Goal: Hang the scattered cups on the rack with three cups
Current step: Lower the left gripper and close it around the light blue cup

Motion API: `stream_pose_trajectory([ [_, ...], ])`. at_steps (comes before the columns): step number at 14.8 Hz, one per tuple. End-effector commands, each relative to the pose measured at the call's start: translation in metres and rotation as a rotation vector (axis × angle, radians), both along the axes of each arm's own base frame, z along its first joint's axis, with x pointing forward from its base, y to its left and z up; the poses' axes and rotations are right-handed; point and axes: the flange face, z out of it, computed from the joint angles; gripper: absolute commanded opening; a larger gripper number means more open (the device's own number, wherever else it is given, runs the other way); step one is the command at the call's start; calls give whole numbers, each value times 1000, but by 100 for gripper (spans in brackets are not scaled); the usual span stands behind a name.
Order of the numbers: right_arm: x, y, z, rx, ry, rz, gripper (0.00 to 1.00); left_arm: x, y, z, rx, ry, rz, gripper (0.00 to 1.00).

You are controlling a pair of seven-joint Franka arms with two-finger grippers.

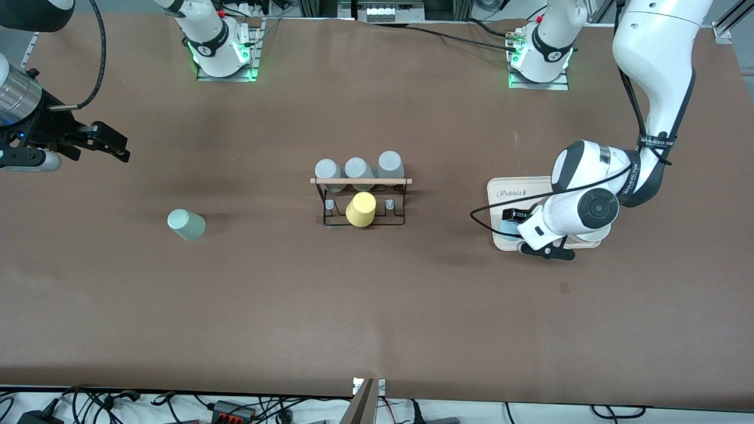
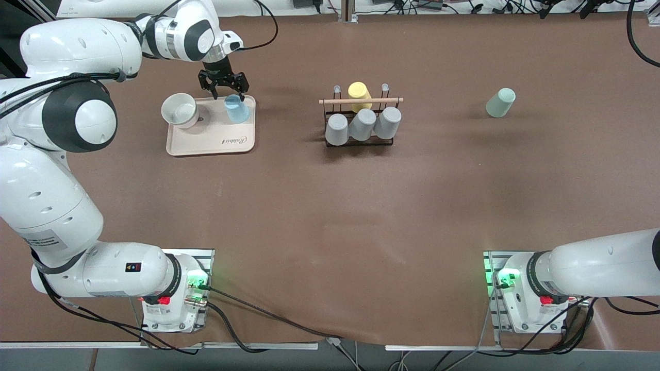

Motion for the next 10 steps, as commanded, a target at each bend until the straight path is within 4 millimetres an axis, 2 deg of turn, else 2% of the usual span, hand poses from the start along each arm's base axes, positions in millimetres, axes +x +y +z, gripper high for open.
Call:
stream_pose_trajectory([
  [1, 0, -1, 6, 6, -4, -3, 100, -8, -7, -1, 23, -16, -10, 100],
  [2, 0, -1, 6, 6, -4, -3, 100, -7, -7, 0, 23, -24, 4, 100],
  [4, 0, -1, 6, 6, -4, -3, 100, -18, -9, -13, 12, -67, 3, 99],
  [5, 0, -1, 6, 6, -4, -3, 100, -21, -10, -18, 5, -85, 2, 93],
  [6, 0, -1, 6, 6, -2, -3, 100, -21, -9, -19, 6, -85, 1, 77],
  [9, 0, 0, 5, 6, -1, -3, 100, -20, -8, -18, 6, -87, 4, 40],
  [10, 0, 0, 6, 7, -2, -3, 100, -19, -8, -16, 6, -90, 3, 24],
])
